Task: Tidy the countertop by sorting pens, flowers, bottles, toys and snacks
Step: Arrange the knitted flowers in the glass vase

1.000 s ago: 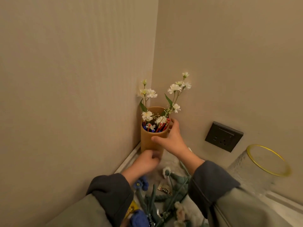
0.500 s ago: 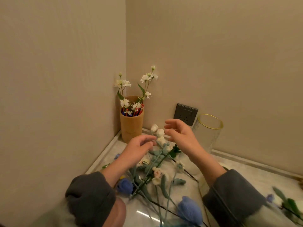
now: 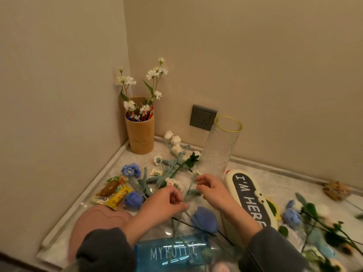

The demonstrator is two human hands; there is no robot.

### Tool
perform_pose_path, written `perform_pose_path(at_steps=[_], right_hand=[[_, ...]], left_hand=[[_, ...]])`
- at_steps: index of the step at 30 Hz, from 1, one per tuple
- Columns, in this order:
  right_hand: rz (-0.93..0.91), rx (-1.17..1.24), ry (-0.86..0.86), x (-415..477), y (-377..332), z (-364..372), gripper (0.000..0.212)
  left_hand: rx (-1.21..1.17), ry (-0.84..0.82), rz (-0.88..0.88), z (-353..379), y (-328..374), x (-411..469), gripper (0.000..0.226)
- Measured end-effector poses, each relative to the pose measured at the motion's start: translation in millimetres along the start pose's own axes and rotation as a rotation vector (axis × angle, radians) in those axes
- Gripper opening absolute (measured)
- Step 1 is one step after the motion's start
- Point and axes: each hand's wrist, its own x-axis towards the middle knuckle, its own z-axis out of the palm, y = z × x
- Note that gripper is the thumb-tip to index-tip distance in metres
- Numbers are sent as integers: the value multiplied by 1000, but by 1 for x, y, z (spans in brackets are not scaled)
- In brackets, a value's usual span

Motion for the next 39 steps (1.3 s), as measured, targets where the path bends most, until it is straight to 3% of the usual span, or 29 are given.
perform_pose_path(at_steps=[3, 6, 15, 18, 24, 29, 33, 39], right_hand=[[-7, -126, -109, 0, 15, 14, 32], [-17, -165, -178, -2, 18, 25, 39], [-96, 298, -97, -9, -7, 9, 23], [-136, 325, -90, -12, -16, 2, 21], [-176, -103, -230, -22, -9, 16, 11], [-287, -576, -238, -24, -3, 45, 27], [-289, -689, -287, -24, 0, 57, 33], [-361, -578, -227, -23, -1, 46, 26]], left_hand=[[304, -3, -21, 12, 3, -12, 38], [403, 26, 9, 23, 2, -16, 36], [-65, 149, 60, 14, 12, -8, 33], [-204, 190, 84, 6, 17, -9, 39], [-350, 369, -10, -1, 6, -14, 34], [-596, 423, -141, -4, 1, -29, 24], [-730, 457, -199, -8, -4, -41, 25], [-785, 562, -225, -10, -9, -52, 19]])
